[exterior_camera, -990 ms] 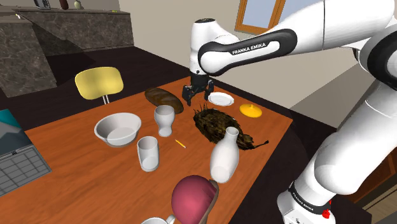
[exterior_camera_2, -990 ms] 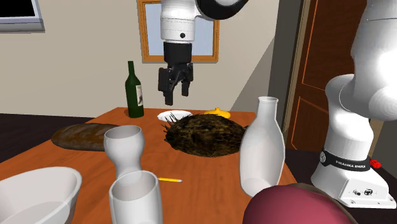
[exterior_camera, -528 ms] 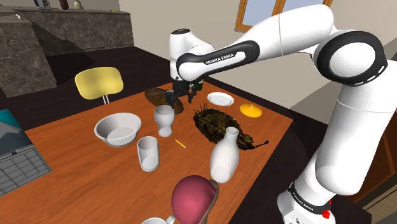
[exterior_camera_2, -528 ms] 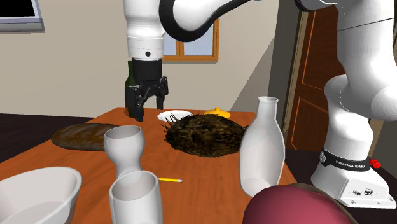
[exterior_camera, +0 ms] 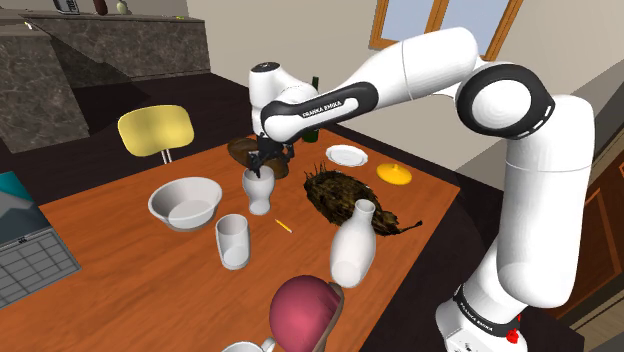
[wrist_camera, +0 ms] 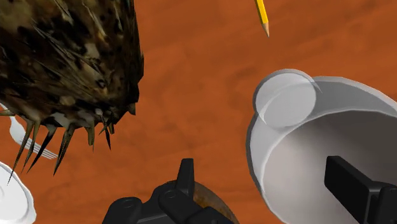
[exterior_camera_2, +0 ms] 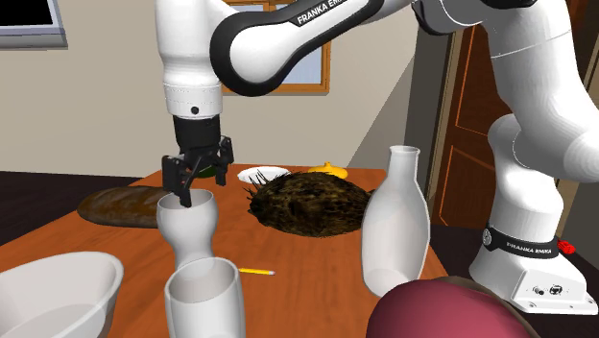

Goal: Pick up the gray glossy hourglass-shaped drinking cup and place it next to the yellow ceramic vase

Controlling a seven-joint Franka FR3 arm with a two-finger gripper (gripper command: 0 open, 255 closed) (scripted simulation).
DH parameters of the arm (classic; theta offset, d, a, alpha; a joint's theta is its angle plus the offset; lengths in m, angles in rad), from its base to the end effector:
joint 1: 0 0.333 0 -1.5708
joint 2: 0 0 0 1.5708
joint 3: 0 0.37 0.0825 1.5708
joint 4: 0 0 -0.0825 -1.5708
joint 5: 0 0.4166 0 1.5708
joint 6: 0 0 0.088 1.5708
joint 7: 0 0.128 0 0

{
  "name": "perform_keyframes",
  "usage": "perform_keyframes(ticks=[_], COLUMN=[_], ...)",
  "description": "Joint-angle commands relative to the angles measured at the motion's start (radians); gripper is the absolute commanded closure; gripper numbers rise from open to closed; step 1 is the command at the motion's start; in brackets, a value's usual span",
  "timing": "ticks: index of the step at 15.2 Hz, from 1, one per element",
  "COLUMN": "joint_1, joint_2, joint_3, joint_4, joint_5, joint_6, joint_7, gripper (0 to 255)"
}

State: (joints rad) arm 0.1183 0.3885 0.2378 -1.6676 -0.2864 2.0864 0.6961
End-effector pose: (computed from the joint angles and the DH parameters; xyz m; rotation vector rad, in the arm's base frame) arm 0.6837 0.2138 0.4051 2.9988 -0.3354 0.1820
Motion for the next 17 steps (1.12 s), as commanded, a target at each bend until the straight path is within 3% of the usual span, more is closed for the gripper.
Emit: perform_keyframes(ticks=[1, 10, 11, 17], joint_1=[0.000, -0.001, -0.001, -0.001], joint_2=[0.014, 0.024, 0.024, 0.023], joint_3=[-0.003, -0.005, -0.005, -0.005], joint_4=[-0.005, -0.012, -0.012, -0.013], joint_5=[-0.005, -0.009, -0.009, -0.009], joint_6=[0.019, 0.036, 0.036, 0.036], joint_7=[0.003, 0.006, 0.006, 0.006], gripper=[0, 0, 255, 255])
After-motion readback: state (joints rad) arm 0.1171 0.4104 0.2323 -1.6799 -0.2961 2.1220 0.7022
